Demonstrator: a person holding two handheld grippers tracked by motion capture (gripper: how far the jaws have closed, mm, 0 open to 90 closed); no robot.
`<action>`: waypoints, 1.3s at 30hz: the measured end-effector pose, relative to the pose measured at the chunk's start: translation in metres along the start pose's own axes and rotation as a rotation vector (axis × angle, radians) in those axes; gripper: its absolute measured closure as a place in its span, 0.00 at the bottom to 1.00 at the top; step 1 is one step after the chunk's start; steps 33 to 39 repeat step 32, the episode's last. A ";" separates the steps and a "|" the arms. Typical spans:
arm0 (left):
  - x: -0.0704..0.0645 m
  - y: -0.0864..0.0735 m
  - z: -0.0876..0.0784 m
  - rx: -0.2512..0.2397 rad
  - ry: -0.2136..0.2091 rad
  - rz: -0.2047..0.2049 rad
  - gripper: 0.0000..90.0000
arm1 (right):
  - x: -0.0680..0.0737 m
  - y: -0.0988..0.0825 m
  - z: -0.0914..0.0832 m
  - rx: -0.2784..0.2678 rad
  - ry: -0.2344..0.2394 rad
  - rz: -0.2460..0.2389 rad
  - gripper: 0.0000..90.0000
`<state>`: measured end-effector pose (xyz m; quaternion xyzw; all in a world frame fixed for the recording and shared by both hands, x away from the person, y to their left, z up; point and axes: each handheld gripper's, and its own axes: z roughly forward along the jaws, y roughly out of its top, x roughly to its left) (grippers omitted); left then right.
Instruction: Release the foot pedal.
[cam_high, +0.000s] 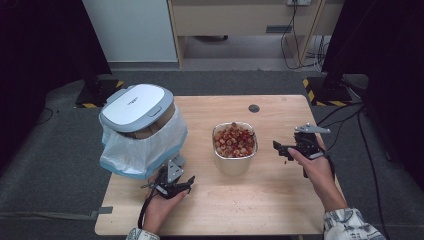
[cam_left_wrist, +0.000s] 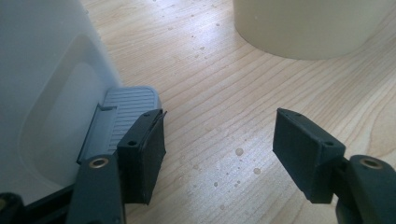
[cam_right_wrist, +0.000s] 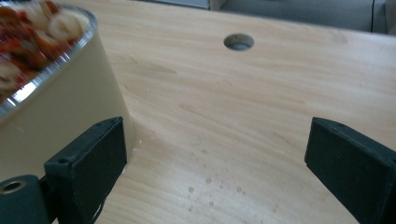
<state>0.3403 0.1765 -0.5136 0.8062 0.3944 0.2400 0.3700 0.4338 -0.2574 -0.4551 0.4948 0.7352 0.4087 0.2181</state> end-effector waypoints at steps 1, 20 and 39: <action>0.000 0.000 0.000 0.001 0.000 0.001 0.37 | -0.001 -0.004 0.002 0.006 -0.007 0.007 0.07; -0.001 -0.001 0.002 0.014 -0.018 0.003 0.36 | -0.005 -0.062 0.044 0.214 -0.129 0.093 0.06; -0.001 -0.001 0.002 0.016 -0.023 0.002 0.36 | 0.017 -0.070 0.052 0.172 -0.170 0.033 0.01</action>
